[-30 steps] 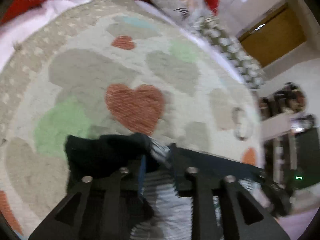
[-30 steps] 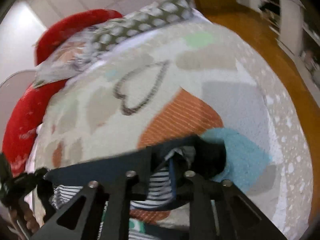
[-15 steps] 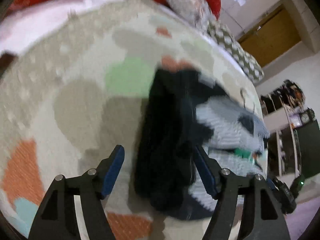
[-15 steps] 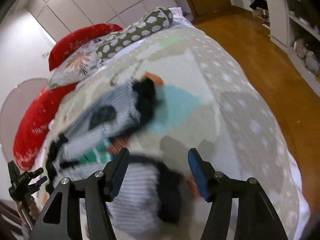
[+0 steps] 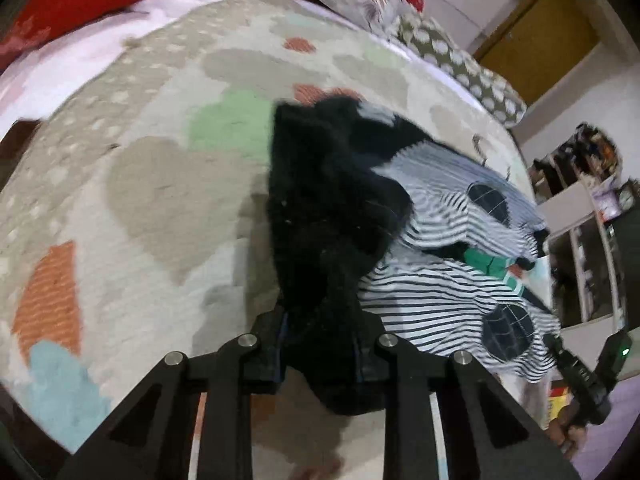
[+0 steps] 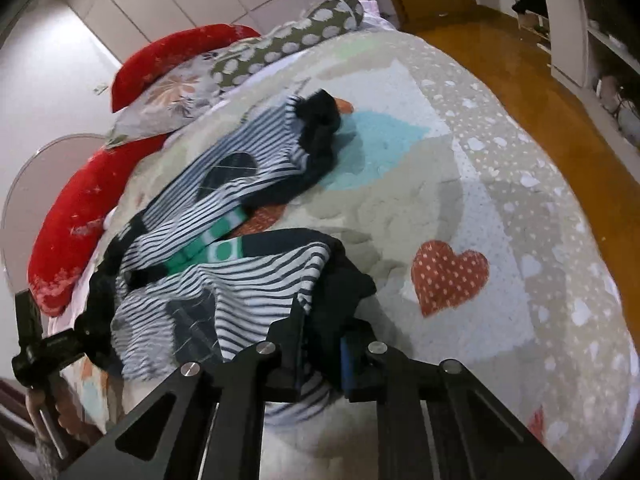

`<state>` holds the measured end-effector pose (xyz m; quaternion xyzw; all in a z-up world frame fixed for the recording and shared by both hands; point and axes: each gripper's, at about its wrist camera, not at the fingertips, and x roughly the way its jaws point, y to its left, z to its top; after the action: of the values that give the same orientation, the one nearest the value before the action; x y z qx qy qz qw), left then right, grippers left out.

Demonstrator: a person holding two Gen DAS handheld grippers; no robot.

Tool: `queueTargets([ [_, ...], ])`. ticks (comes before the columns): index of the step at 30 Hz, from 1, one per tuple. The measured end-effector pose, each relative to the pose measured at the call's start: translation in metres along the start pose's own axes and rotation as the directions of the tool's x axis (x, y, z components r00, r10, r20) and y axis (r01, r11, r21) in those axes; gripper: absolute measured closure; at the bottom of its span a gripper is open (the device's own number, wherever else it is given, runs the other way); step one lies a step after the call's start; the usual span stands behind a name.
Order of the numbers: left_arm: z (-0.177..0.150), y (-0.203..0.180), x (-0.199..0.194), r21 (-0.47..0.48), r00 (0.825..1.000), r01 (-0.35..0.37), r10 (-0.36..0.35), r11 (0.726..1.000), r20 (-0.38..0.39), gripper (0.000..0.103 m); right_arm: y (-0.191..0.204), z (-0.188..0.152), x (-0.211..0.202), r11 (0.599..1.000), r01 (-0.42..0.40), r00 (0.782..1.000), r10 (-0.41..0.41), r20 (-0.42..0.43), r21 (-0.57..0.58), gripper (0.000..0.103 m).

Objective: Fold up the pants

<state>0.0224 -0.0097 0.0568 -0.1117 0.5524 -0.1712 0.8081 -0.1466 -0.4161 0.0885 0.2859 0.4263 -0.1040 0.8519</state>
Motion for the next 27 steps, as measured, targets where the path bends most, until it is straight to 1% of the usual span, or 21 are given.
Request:
queueTargets([
  [2, -0.007, 0.014, -0.016, -0.011, 1.000, 0.006, -0.006, 1.000, 0.015, 0.080, 0.001, -0.008, -0.012, 1.000, -0.022, 1.000, 0.022, -0.002, -0.005, 0.089],
  [4, -0.013, 0.021, -0.022, -0.026, 1.000, 0.004, -0.003, 1.000, 0.016, 0.080, 0.000, -0.018, -0.021, 0.999, -0.053, 0.999, 0.053, -0.012, 0.004, 0.089],
  [7, -0.023, 0.031, -0.020, -0.058, 1.000, 0.019, -0.018, 0.998, 0.003, 0.078, -0.005, -0.031, -0.021, 0.996, -0.078, 0.996, 0.080, -0.042, 0.040, 0.089],
  [9, -0.025, 0.038, -0.011, -0.082, 1.000, 0.011, -0.013, 0.997, -0.022, 0.075, -0.010, -0.036, -0.016, 0.998, -0.034, 0.998, 0.036, -0.047, 0.043, 0.084],
  [10, -0.028, 0.041, -0.007, -0.101, 0.999, 0.008, -0.012, 0.995, -0.039, 0.073, -0.013, -0.038, -0.013, 0.999, 0.004, 0.999, -0.002, -0.053, 0.038, 0.082],
  [11, -0.030, 0.045, -0.005, -0.112, 0.999, 0.018, -0.023, 0.994, -0.045, 0.073, -0.016, -0.037, -0.012, 0.999, 0.012, 0.998, -0.010, -0.065, 0.040, 0.077],
  [12, -0.033, 0.051, -0.007, -0.122, 0.998, 0.046, -0.051, 0.991, -0.041, 0.071, -0.018, -0.035, -0.014, 0.999, -0.004, 0.998, 0.007, -0.067, 0.053, 0.075],
  [13, -0.034, 0.053, -0.008, -0.125, 0.997, 0.062, -0.067, 0.990, -0.036, 0.068, -0.019, -0.030, -0.021, 0.998, -0.005, 0.999, 0.008, -0.051, 0.057, 0.073],
  [14, -0.036, 0.058, -0.013, -0.127, 0.996, 0.077, -0.081, 0.989, -0.024, 0.063, -0.017, -0.024, -0.028, 0.999, 0.007, 1.000, -0.005, -0.025, 0.046, 0.063],
  [15, -0.037, 0.061, -0.019, -0.123, 0.997, 0.081, -0.083, 0.989, -0.005, 0.062, -0.015, -0.016, -0.035, 0.999, 0.026, 1.000, -0.027, 0.009, 0.025, 0.049],
  [16, -0.038, 0.063, -0.026, -0.115, 0.997, 0.080, -0.078, 0.990, 0.019, 0.061, -0.011, -0.005, -0.044, 0.998, 0.055, 0.997, -0.055, 0.054, -0.005, 0.043],
  [17, -0.037, 0.064, -0.031, -0.105, 0.997, 0.078, -0.074, 0.991, 0.038, 0.060, -0.009, 0.003, -0.046, 0.997, 0.071, 0.995, -0.069, 0.072, -0.019, 0.038],
  [19, -0.037, 0.064, -0.042, -0.088, 0.995, 0.077, -0.071, 0.993, 0.068, 0.060, -0.004, 0.025, -0.043, 0.996, 0.078, 0.994, -0.075, 0.079, -0.044, 0.038],
  [21, -0.036, 0.063, -0.050, -0.086, 0.993, 0.080, -0.071, 0.993, 0.095, 0.058, 0.005, 0.050, -0.026, 0.994, 0.078, 0.995, -0.072, 0.074, -0.079, 0.038],
  [22, -0.036, 0.063, -0.053, -0.089, 0.992, 0.084, -0.075, 0.992, 0.105, 0.056, 0.009, 0.067, -0.009, 0.991, 0.096, 0.994, -0.090, 0.069, -0.088, 0.038],
  [24, -0.039, 0.059, -0.056, -0.097, 0.990, 0.099, -0.088, 0.990, 0.114, 0.056, 0.010, 0.091, 0.020, 0.989, 0.119, 0.992, -0.114, 0.058, -0.085, 0.038],
  [25, -0.041, 0.058, -0.058, -0.097, 0.989, 0.107, -0.096, 0.989, 0.115, 0.056, 0.009, 0.105, 0.042, 0.988, 0.131, 0.991, -0.128, 0.042, -0.077, 0.038],
  [27, -0.044, 0.052, -0.059, -0.093, 0.988, 0.115, -0.104, 0.989, 0.118, 0.056, 0.008, 0.121, 0.073, 0.991, 0.132, 0.991, -0.132, -0.005, -0.035, 0.038],
])
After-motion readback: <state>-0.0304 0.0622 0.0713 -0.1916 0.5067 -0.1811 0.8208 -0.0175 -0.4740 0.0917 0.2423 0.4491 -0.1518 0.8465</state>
